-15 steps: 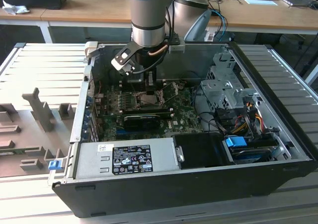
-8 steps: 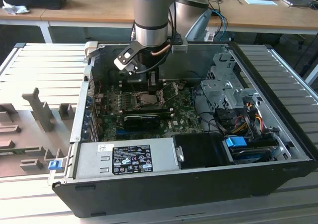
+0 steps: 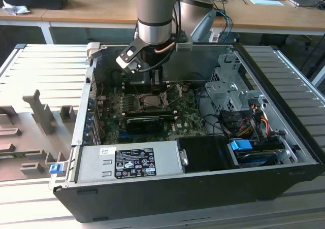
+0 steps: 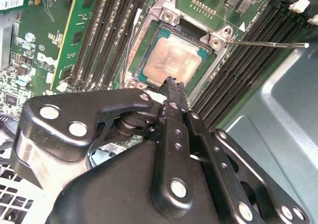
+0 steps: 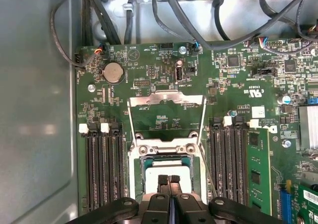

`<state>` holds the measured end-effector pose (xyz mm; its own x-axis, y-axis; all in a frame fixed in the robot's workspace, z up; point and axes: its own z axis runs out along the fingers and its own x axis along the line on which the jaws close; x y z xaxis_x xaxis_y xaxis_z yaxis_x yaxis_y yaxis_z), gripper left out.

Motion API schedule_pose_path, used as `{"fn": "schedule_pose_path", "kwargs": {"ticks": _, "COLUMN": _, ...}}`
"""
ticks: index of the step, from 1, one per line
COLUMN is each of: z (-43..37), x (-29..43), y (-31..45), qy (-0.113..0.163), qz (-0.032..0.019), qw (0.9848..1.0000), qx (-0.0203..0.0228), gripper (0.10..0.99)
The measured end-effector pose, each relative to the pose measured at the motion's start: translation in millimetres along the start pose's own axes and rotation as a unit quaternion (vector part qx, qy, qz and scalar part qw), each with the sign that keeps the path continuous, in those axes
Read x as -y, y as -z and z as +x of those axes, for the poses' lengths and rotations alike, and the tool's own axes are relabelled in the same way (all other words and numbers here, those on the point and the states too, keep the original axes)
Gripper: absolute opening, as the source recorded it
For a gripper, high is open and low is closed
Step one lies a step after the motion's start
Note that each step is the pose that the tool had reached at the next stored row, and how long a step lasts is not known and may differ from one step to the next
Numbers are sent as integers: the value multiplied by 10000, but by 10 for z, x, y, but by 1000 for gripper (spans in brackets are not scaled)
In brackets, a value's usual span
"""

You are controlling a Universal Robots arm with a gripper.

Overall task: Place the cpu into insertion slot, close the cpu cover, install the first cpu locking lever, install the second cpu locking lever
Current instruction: 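Close the cpu cover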

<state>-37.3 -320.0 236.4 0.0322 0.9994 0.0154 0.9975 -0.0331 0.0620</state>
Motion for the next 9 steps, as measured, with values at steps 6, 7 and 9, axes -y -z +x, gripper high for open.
{"fn": "schedule_pose_path", "kwargs": {"ticks": 6, "z": 1, "x": -3, "y": 48, "qy": 0, "qz": 0, "qw": 10000, "qx": 0, "gripper": 106}}
{"fn": "schedule_pose_path", "kwargs": {"ticks": 7, "z": 2, "x": -5, "y": 78, "qy": 0, "qz": 0, "qw": 10000, "qx": -1, "gripper": 106}}
{"fn": "schedule_pose_path", "kwargs": {"ticks": 9, "z": 2, "x": -6, "y": 99, "qy": 0, "qz": 0, "qw": 10000, "qx": 0, "gripper": 106}}
